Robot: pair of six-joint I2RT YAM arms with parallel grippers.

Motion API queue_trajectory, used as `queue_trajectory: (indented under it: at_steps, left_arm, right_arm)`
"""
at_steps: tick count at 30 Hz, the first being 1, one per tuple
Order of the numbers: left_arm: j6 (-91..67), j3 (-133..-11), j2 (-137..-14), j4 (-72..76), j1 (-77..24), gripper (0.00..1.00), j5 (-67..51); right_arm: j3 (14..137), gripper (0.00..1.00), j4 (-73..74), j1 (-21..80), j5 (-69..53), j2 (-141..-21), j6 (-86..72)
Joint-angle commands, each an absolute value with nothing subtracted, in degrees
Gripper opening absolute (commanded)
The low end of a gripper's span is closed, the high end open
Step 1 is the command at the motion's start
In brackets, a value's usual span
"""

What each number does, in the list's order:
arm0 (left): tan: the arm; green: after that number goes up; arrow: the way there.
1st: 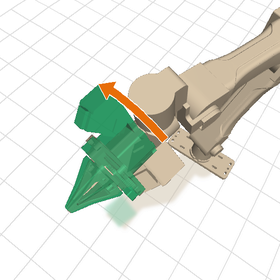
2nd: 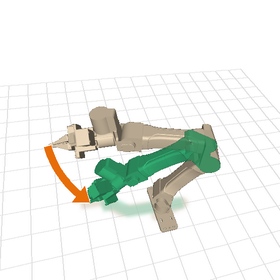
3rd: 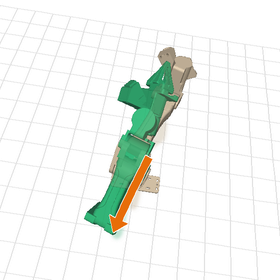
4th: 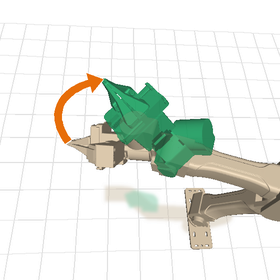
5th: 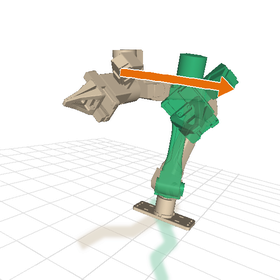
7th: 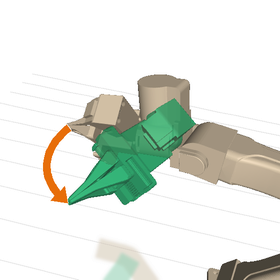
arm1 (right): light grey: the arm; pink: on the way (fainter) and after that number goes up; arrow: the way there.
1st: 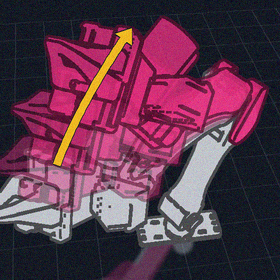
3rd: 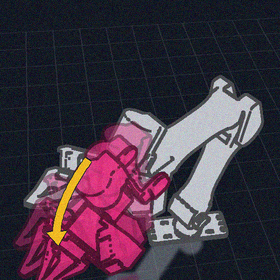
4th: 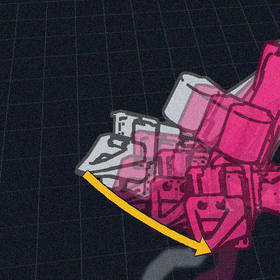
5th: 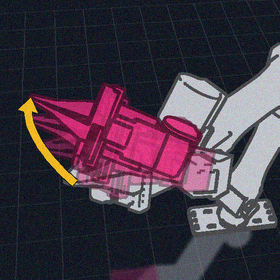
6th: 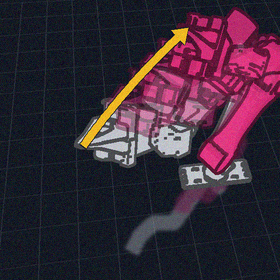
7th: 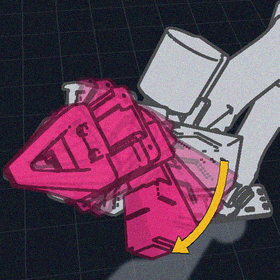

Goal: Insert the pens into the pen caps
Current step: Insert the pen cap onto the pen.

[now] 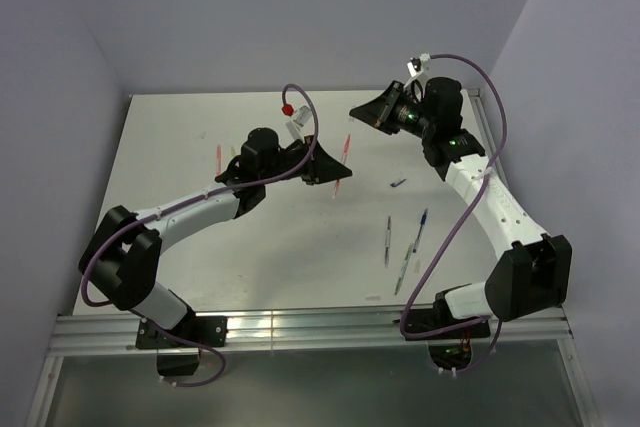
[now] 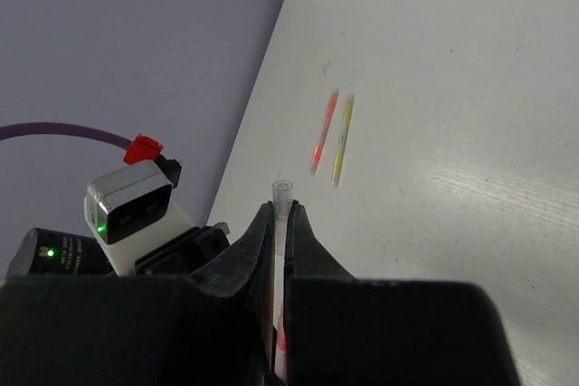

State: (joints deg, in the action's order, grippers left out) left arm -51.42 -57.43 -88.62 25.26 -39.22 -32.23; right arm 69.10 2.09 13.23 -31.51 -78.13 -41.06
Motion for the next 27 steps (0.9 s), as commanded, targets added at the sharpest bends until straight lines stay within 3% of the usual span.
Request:
queue_trajectory:
  at_steps: [1,27]
  left_arm:
    - [-49.22,-59.24,-87.63,26.19,-39.55,0.00,-33.22]
    - [-47.20,-60.64,-87.27,22.85,-39.38,0.00,-31.64]
  right_arm:
    - [69.70,0.00,-0.70,12.92,-32.78,-76.38,-40.52]
    - [70.75,0.00,7.29,17.40,-25.75,-76.29,-35.07]
